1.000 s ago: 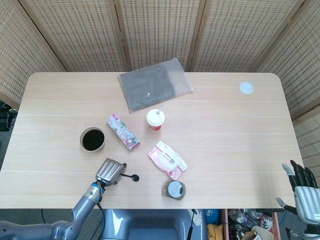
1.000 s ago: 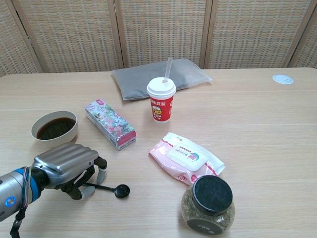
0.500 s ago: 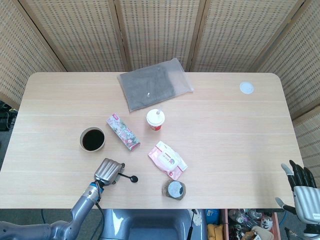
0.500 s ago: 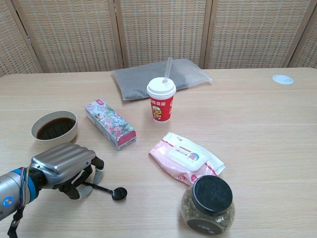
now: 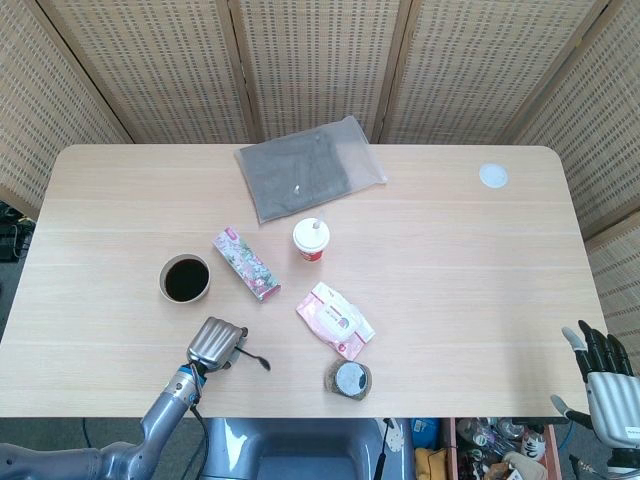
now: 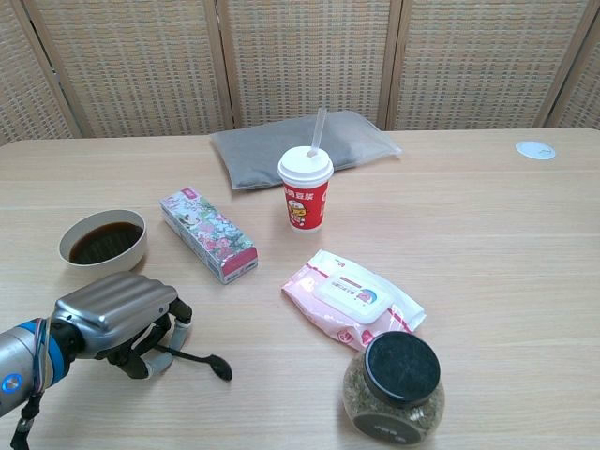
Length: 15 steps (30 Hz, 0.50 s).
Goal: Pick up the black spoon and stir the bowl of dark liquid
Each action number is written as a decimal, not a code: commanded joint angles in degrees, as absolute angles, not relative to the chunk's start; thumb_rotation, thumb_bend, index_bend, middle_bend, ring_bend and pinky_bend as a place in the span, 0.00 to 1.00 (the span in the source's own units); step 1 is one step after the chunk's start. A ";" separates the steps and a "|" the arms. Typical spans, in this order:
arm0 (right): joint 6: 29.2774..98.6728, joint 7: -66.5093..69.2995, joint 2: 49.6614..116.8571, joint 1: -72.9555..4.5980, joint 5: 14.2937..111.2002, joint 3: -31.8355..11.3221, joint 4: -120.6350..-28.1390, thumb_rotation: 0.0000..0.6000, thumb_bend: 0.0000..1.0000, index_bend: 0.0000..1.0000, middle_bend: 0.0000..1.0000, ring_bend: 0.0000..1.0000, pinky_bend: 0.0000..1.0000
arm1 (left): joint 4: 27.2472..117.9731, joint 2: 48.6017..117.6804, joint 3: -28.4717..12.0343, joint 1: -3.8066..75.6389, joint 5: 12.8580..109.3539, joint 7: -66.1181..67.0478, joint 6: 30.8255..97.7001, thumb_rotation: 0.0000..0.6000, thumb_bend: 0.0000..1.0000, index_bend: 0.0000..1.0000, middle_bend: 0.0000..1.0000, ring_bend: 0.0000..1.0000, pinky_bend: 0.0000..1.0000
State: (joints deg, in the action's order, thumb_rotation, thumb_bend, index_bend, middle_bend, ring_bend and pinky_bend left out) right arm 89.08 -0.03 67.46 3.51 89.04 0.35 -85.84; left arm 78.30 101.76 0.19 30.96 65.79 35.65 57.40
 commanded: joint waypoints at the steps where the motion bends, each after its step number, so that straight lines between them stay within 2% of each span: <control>1: 89.19 0.09 67.49 3.55 89.11 0.34 -85.76 1.00 0.09 0.07 0.09 0.00 0.00 | 78.58 101.55 0.10 30.91 65.86 35.68 57.64 1.00 0.41 0.61 0.81 0.71 0.73; 15: 89.42 0.78 67.66 3.72 89.23 0.39 -85.24 1.00 0.09 0.08 0.09 0.00 0.00 | 80.59 99.91 -0.84 31.25 67.13 35.38 59.03 1.00 0.41 0.66 0.82 0.72 0.73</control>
State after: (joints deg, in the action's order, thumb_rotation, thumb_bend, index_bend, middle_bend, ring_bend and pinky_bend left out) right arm 89.42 0.78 67.66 3.71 89.23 0.39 -85.24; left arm 80.25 100.26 -0.63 31.16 66.77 35.53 58.75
